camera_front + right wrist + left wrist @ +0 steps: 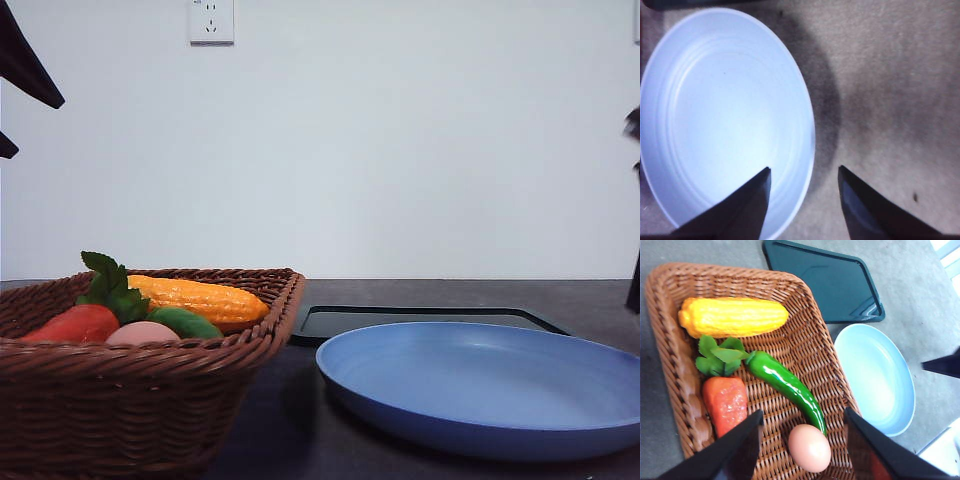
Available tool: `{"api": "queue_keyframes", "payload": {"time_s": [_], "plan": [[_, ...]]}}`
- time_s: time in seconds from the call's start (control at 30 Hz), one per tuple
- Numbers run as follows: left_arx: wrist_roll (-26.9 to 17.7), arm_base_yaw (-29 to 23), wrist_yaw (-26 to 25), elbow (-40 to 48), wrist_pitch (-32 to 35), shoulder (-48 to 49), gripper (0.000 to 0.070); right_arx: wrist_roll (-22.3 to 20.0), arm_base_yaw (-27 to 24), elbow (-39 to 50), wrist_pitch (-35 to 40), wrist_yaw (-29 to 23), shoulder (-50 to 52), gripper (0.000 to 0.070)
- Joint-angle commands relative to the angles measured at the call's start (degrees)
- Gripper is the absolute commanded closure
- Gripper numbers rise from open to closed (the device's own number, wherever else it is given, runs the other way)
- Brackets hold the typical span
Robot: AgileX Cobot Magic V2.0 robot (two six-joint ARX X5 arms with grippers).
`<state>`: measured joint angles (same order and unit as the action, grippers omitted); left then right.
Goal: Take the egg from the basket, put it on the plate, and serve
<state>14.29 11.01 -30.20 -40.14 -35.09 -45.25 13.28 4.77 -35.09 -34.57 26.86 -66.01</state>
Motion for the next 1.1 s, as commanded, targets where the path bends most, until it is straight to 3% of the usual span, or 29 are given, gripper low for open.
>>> {"api": "queue_keyframes", "payload": {"time_s": [0.0, 0.2, 0.57, 0.67, 0.83, 1.07], "plan": [[0.17, 0.30, -0.28, -0.72, 0.43, -0.39, 0.0371, -0.36, 0.68, -0.42, 1.48, 0.14, -2.44, 0.0420], [0.32, 0.32, -0.28, -0.72, 0.42, -0.39, 0.0372, 0.33, 3.56, -0.42, 5.95, 0.13, -9.38, 0.0435], [1.83, 0.32, -0.28, -0.72, 0.38, -0.39, 0.0372, 2.56, 4.49, -0.42, 9.51, 0.06, -12.71, 0.0697], [1.84, 0.33, -0.31, -0.72, 0.37, -0.39, 0.0366, 2.61, 4.46, -0.42, 9.48, 0.09, -12.54, 0.0700], [3.39, 0.71, -0.33, -0.72, 0.31, -0.39, 0.0274, 2.84, 4.43, -0.42, 9.00, 0.12, -10.41, 0.0700], [8.64, 5.09, -2.11, -0.72, -1.95, -0.84, 0.0273, 2.91, 1.83, -0.45, 6.35, 0.04, -1.87, 0.0700]]}}
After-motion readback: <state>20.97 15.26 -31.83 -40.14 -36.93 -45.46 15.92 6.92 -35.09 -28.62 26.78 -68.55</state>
